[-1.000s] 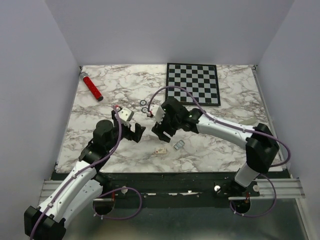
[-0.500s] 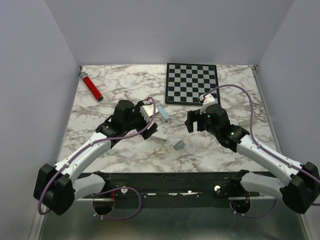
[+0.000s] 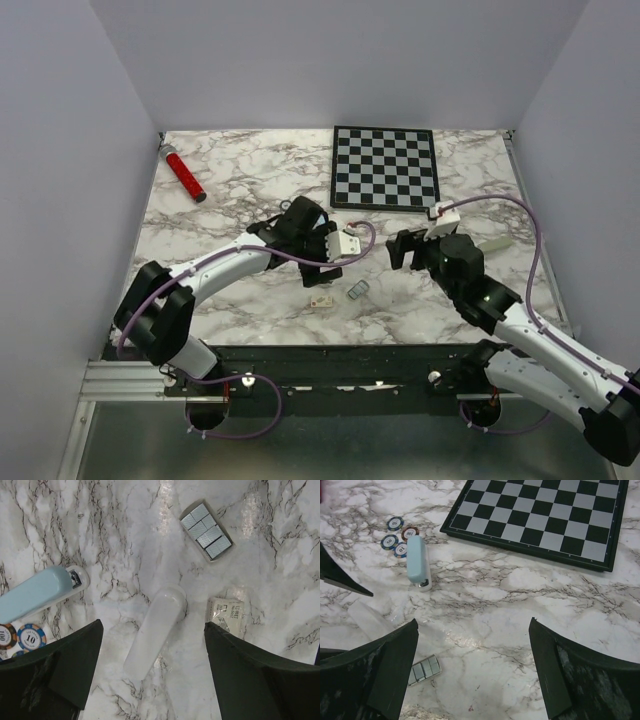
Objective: Load the staples into the stapler
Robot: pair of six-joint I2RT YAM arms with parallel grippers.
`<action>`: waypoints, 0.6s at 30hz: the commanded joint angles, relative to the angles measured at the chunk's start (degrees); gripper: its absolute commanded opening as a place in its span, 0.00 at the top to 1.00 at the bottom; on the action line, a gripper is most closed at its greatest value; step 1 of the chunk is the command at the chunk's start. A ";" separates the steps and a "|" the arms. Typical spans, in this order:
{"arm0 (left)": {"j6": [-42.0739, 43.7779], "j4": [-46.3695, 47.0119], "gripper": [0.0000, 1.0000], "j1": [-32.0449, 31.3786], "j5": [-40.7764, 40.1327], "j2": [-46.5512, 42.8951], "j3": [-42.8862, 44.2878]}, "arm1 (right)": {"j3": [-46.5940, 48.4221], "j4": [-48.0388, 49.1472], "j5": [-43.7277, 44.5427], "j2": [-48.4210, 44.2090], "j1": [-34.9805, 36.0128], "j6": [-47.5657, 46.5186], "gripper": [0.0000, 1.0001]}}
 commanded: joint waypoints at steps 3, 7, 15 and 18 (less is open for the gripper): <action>5.78 -5.47 0.11 -1.89 -1.11 6.71 5.95 | -1.53 0.74 -2.68 -4.26 0.24 3.36 0.02; 6.83 -7.41 0.15 -2.33 -1.38 10.41 7.98 | -3.55 0.46 -2.51 -7.78 0.24 3.55 0.02; 8.15 -9.78 0.28 -2.68 -2.52 16.21 11.14 | -5.58 0.11 -0.48 -10.59 0.15 2.93 0.02; 8.15 -9.61 0.36 -2.95 -2.70 17.18 11.76 | -5.84 -0.07 -1.19 -10.51 0.24 3.28 0.02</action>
